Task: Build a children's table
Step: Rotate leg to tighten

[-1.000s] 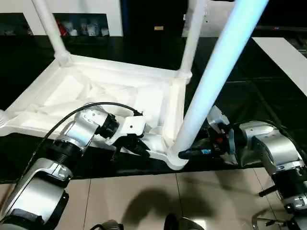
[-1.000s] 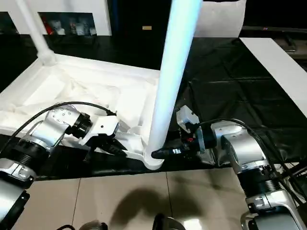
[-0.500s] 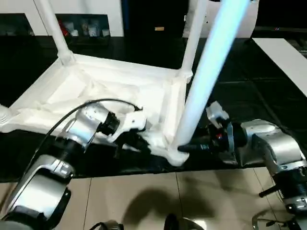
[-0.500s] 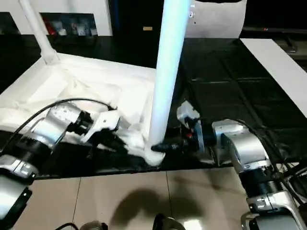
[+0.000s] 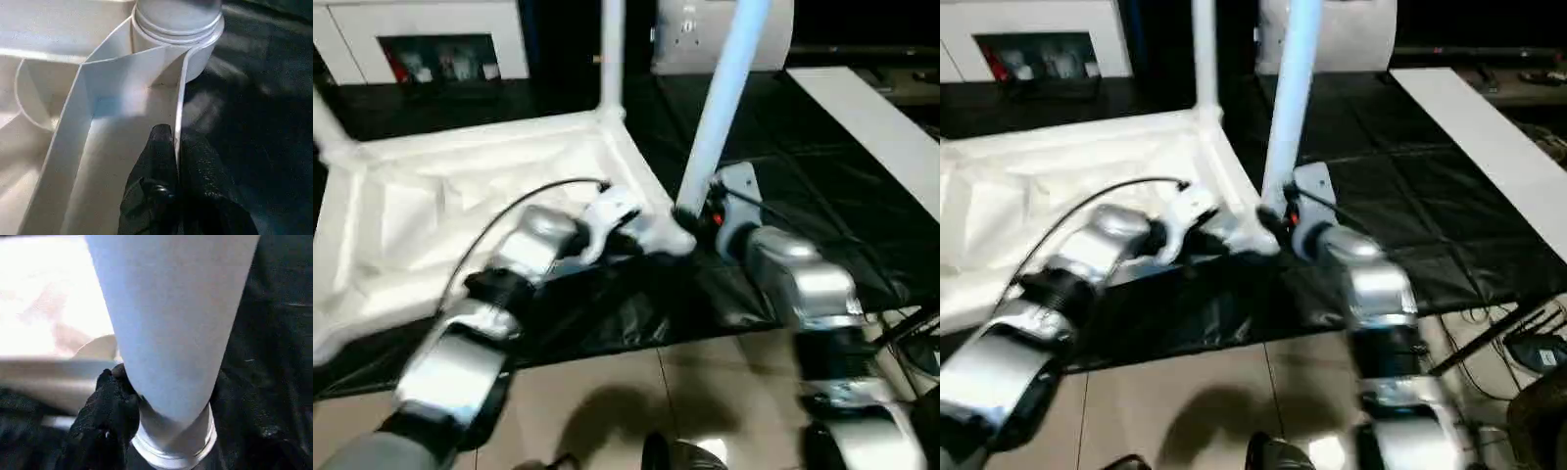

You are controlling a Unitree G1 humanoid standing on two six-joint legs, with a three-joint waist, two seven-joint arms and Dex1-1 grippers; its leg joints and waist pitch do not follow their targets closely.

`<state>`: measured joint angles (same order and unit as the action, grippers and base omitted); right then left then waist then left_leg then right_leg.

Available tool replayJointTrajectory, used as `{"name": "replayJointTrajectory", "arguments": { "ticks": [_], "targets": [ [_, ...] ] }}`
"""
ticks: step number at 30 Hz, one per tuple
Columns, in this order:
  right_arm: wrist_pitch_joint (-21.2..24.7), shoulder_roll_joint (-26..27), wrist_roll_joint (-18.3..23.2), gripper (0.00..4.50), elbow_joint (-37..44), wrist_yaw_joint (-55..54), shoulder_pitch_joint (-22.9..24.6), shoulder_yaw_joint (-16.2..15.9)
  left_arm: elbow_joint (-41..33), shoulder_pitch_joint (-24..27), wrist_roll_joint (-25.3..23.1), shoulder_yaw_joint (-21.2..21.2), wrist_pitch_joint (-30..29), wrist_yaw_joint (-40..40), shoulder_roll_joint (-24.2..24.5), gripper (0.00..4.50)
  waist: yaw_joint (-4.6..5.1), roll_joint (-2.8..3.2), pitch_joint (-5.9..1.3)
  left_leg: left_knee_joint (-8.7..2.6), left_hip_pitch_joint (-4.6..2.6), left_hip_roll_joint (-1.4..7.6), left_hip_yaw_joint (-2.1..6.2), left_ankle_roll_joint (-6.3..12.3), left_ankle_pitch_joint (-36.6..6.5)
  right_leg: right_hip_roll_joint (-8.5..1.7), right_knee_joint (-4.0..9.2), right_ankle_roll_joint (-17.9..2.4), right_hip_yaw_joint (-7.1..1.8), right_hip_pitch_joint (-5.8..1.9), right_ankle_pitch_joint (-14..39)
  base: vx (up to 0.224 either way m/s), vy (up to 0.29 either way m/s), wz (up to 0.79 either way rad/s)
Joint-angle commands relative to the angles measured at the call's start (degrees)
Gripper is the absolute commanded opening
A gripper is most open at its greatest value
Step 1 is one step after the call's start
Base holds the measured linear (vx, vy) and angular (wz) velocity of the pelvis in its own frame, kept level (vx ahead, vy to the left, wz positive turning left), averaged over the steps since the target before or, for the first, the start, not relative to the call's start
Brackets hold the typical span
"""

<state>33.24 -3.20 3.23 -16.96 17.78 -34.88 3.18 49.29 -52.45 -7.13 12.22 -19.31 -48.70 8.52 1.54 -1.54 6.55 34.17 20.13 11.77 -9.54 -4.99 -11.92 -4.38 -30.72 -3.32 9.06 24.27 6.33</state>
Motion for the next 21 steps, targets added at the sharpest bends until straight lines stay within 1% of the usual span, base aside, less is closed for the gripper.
{"name": "replayJointTrajectory", "arguments": {
  "ticks": [1, 2, 3, 4, 5, 6, 7, 8, 9, 10, 11, 12, 13, 14, 15, 16, 17, 18, 20, 21],
  "targets": [
    [0.19, 4.6, 1.61, 2.65, -1.65, 0.99, 0.4, -5.57, -0.65, -2.56, 1.72, -1.87, 2.22, 5.39, -3.15, 0.0, -0.04, 0.07, -4.55, -3.56, 0.14, 0.34, 0.37, 6.03, -6.18, -3.66, 4.66, -1.99, -2.58, -4.16, 27.84, 0.0, 0.0, 0.0],
    [0.16, 4.62, 1.59, 2.65, -1.67, 0.94, 0.4, -5.57, -0.65, -2.56, 1.72, -1.87, 2.23, 5.39, -3.15, 0.0, -0.14, 0.07, -4.62, -3.58, 0.18, 0.5, 0.37, 6.73, -5.42, -3.77, 4.22, -3.08, -2.88, -4.22, 25.44, 0.0, 0.0, 0.0],
    [-0.5, 4.58, 1.37, 2.82, -1.61, 0.83, 0.62, -5.6, -0.69, -2.54, 1.59, -1.59, 2.59, 4.95, -2.9, 0.0, -0.27, 0.18, -4.69, -3.6, 0.17, 0.57, 0.4, 7.02, -4.98, -3.81, 3.98, -3.62, -2.96, -4.29, 24.32, 0.0, 0.0, 0.0],
    [-1.2, 4.51, 1.21, 2.92, -1.08, 0.68, 1.18, -5.62, -0.59, -2.46, 1.33, -1.11, 3.33, 4.33, -2.41, 0.0, -0.27, 0.07, -4.76, -3.59, 0.25, 0.65, 0.34, 7.73, -3.91, -3.78, 3.53, -4.75, -3.2, -4.37, 21.97, 0.0, 0.0, 0.0],
    [-1.2, 4.51, 1.21, 2.99, -1.08, 0.68, 1.18, -5.62, -0.59, -2.46, 1.33, -1.11, 3.33, 4.33, -2.41, 0.0, -0.38, 0.09, -4.78, -3.59, 0.22, 0.69, 0.33, 8.06, -3.44, -3.84, 3.37, -5.26, -3.28, -4.39, 21.04, 0.0, 0.0, 0.0],
    [-1.38, 4.42, 1.23, 2.99, -0.76, 0.9, 1.47, -5.63, -0.58, -2.37, 1.21, -0.94, 3.68, 4.01, -2.18, 0.0, -0.48, 0.09, -4.87, -3.55, 0.24, 0.71, 0.27, 8.69, -2.4, -3.89, 3.0, -6.29, -3.47, -4.45, 19.17, 0.0, 0.0, 0.0],
    [-2.94, 3.31, 1.07, 3.16, 0.9, 3.12, 2.67, -5.83, -0.44, -1.75, 0.73, -0.09, 5.48, 2.11, -1.17, 0.0, -0.58, 0.08, -4.99, -3.48, 0.39, 0.67, 0.23, 9.32, -1.38, -3.89, 2.73, -6.93, -3.56, -4.62, 17.58, 0.0, 0.0, 0.0],
    [-3.02, 3.22, 1.07, 3.27, 1.02, 3.27, 2.74, -5.85, -0.44, -1.71, 0.7, -0.03, 5.63, 1.97, -1.1, 0.0, -0.71, 0.15, -5.12, -3.44, 0.46, 0.65, 0.23, 10.01, -0.18, -3.89, 2.43, -7.53, -3.64, -4.74, 15.69, 0.0, 0.0, 0.0],
    [-3.68, 2.57, 1.12, 3.27, 1.78, 4.13, 3.3, -5.84, -0.19, -1.48, 0.55, 0.26, 6.52, 1.0, -0.73, 0.0, -0.67, 0.11, -5.23, -3.39, 0.51, 0.72, 0.24, 10.4, 0.51, -3.88, 2.17, -7.98, -3.71, -4.78, 14.52, 0.0, 0.0, 0.0],
    [-4.23, 1.63, 1.38, 3.43, 2.77, 5.24, 3.98, -5.72, -0.14, -1.17, 0.48, 0.42, 6.91, 0.18, -0.32, 0.0, -0.75, 0.28, -5.17, -3.33, 0.6, 0.73, 0.29, 11.12, 1.24, -3.82, 1.97, -8.62, -3.72, -4.76, 13.14, 0.0, 0.0, 0.0],
    [-4.55, 0.62, 1.6, 3.5, 3.69, 6.16, 4.64, -5.61, -0.29, -0.79, 0.42, 0.64, 7.91, -0.81, 0.08, 0.0, -0.76, 0.23, -5.23, -3.27, 0.54, 0.81, 0.23, 11.65, 1.52, -3.8, 1.88, -8.98, -3.77, -4.73, 12.41, 0.0, 0.0, 0.0],
    [-5.03, -0.72, 1.79, 3.68, 4.62, 7.4, 5.37, -5.51, -0.64, -0.27, 0.45, 0.91, 8.61, -2.12, 0.59, 0.0, -0.83, 0.22, -5.18, -3.27, 0.53, 0.79, 0.22, 11.96, 1.45, -3.79, 1.97, -9.07, -3.72, -4.72, 12.38, 0.0, 0.0, 0.0],
    [-5.03, -0.72, 1.79, 3.68, 4.62, 7.4, 5.37, -5.51, -0.64, -0.27, 0.45, 0.91, 8.61, -2.12, 0.59, 0.0, -0.76, 0.16, -5.12, -3.32, 0.55, 0.87, 0.22, 12.26, 0.98, -3.78, 1.97, -9.19, -3.72, -4.73, 12.84, 0.0, 0.0, 0.0],
    [-5.83, -3.24, 2.48, 3.78, 6.11, 10.04, 6.6, -5.06, -1.16, 0.46, 0.55, 1.27, 9.91, -3.84, 1.3, 0.0, -0.76, 0.17, -5.13, -3.3, 0.48, 0.88, 0.16, 12.08, 0.47, -3.81, 2.13, -9.15, -3.73, -4.71, 13.57, 0.0, 0.0, 0.0],
    [-5.95, -3.57, 2.57, 3.85, 6.29, 10.38, 6.76, -5.0, -1.26, 0.61, 0.58, 1.33, 10.25, -4.19, 1.45, 0.0, -0.89, 0.14, -5.02, -3.33, 0.44, 0.85, 0.15, 12.15, 0.11, -3.79, 2.28, -8.98, -3.72, -4.71, 14.07, 0.0, 0.0, 0.0],
    [-6.31, -5.16, 3.35, 4.0, 7.05, 12.14, 7.43, -4.27, -1.47, 1.2, 0.59, 1.72, 10.94, -5.67, 2.17, 0.0, -0.86, 0.16, -5.19, -3.3, 0.42, 0.93, 0.13, 12.09, -0.12, -3.77, 2.14, -9.06, -3.77, -4.75, 14.4, 0.0, 0.0, 0.0],
    [-5.95, -6.67, 4.32, 4.0, 7.81, 13.91, 8.03, -3.47, -1.76, 1.89, 0.7, 2.22, 12.67, -7.72, 2.98, 0.0, -0.76, 0.03, -5.13, -3.33, 0.59, 0.91, 0.15, 11.96, -0.31, -3.78, 2.16, -9.0, -3.75, -4.8, 14.69, 0.0, 0.0, 0.0],
    [-4.65, -8.27, 5.71, 4.09, 8.84, 16.15, 8.69, -2.59, -1.9, 2.51, 0.74, 2.7, 13.94, -9.57, 3.83, 0.0, -0.77, -0.15, -5.13, -3.33, 0.63, 0.83, 0.12, 11.96, -0.59, -3.76, 2.34, -8.77, -3.74, -4.87, 15.09, 0.0, 0.0, 0.0],
    [-2.61, -10.92, 7.52, 4.27, 10.56, 19.73, 9.9, -1.8, -2.07, 3.25, 0.95, 3.21, 15.22, -12.19, 4.96, 0.0, -0.84, 0.03, -5.1, -3.36, 0.48, 1.0, 0.12, 12.26, -0.79, -3.69, 2.28, -8.99, -3.86, -4.76, 15.04, 0.0, 0.0, 0.0],
    [-1.59, -13.08, 8.59, 4.35, 11.83, 22.48, 10.96, -1.61, -2.18, 3.69, 1.11, 3.48, 16.23, -14.05, 5.77, 0.0, -0.9, -0.03, -5.03, -3.38, 0.41, 1.0, 0.11, 12.2, -1.21, -3.65, 2.42, -8.81, -3.82, -4.73, 15.56, 0.0, 0.0, 0.0]
  ]
}}
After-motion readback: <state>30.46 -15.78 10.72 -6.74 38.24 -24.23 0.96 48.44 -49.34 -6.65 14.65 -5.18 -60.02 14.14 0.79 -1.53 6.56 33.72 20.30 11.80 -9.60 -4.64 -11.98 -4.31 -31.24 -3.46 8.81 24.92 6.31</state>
